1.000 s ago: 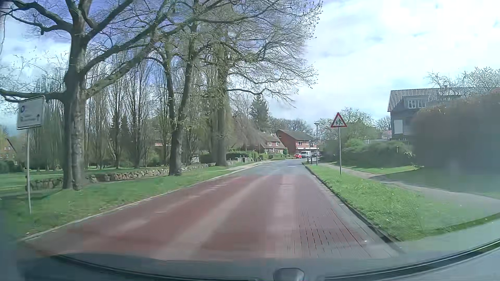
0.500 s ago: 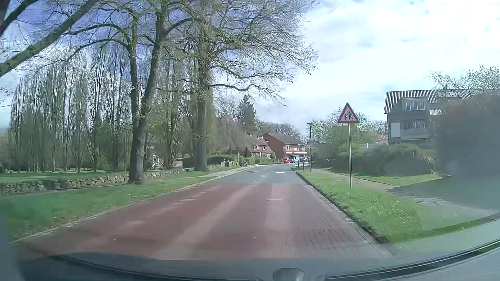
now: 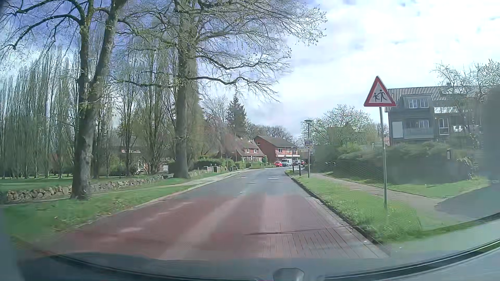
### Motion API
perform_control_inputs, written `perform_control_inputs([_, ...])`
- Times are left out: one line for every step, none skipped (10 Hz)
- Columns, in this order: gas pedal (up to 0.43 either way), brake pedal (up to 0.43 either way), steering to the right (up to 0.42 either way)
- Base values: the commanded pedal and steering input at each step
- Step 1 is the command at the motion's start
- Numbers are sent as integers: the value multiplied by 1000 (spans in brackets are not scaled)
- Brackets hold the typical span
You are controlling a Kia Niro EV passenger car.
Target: Follow the waypoints while adhering to traffic rules and regulations
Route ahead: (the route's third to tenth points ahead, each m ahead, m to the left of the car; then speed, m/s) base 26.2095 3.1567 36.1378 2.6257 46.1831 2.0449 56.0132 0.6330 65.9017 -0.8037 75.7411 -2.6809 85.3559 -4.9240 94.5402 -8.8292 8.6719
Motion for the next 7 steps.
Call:
perform_control_inputs([177, 0, 12])
perform_control_inputs([177, 0, 11])
perform_control_inputs([177, 0, 10])
perform_control_inputs([169, 0, 9])
perform_control_inputs([157, 0, 10])
perform_control_inputs([157, 0, 9])
perform_control_inputs([157, 0, 9])
